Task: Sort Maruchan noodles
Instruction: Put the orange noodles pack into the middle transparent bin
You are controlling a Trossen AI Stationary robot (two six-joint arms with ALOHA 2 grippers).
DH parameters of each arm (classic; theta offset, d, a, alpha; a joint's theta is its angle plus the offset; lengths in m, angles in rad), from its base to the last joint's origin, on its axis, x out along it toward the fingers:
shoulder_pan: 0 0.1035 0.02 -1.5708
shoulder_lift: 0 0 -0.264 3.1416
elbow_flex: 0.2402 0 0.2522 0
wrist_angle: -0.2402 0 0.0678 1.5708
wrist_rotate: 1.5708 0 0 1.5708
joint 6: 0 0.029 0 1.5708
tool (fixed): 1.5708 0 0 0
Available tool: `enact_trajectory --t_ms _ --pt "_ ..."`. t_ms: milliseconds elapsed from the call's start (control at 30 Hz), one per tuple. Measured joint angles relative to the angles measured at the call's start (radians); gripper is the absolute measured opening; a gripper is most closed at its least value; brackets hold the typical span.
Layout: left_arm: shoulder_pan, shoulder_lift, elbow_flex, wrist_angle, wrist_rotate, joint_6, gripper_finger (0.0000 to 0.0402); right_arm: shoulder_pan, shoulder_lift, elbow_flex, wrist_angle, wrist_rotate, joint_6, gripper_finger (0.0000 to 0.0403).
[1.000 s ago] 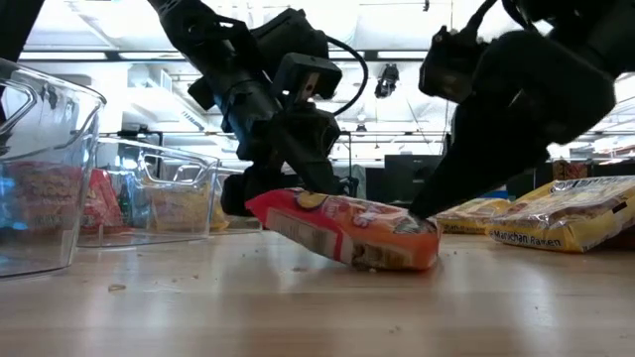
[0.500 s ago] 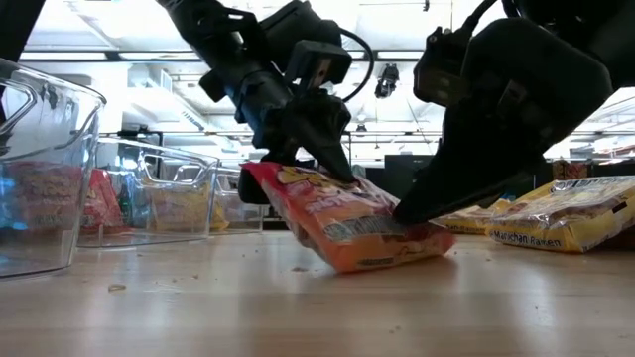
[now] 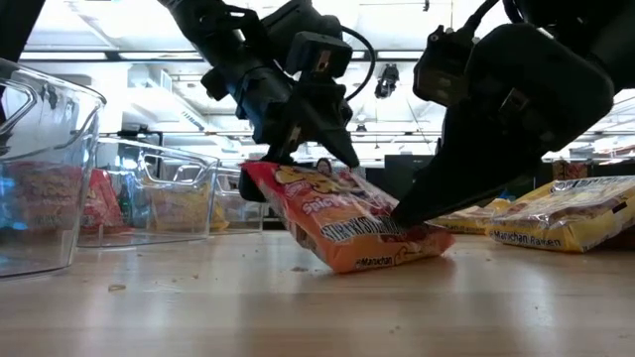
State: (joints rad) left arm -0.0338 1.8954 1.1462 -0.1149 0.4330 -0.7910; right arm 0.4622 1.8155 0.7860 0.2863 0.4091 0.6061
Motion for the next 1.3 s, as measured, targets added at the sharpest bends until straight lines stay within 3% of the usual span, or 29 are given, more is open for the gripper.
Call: enact_trajectory --t_ms 200,467,1000,1300 --pt "-0.003 0.001 0.0 -0.07 0.005 -0.003 0.0254 -0.003 0.001 0.0 0.003 0.034 -0.014 0.0063" --pt "-0.001 0.011 0.0 -0.01 -0.028 -0.005 0.0252 -0.002 0.001 0.0 0.01 0.044 -0.023 0.0063" --pt "-0.001 0.011 0.0 -0.018 -0.03 -0.007 0.0158 -0.002 -0.029 0.0 -0.011 0.026 -0.05 0.0063" --pt "-0.002 0.001 0.0 -0.014 -0.023 0.029 0.013 0.003 -0.239 -0.004 -0.311 0.01 -0.056 0.0063"
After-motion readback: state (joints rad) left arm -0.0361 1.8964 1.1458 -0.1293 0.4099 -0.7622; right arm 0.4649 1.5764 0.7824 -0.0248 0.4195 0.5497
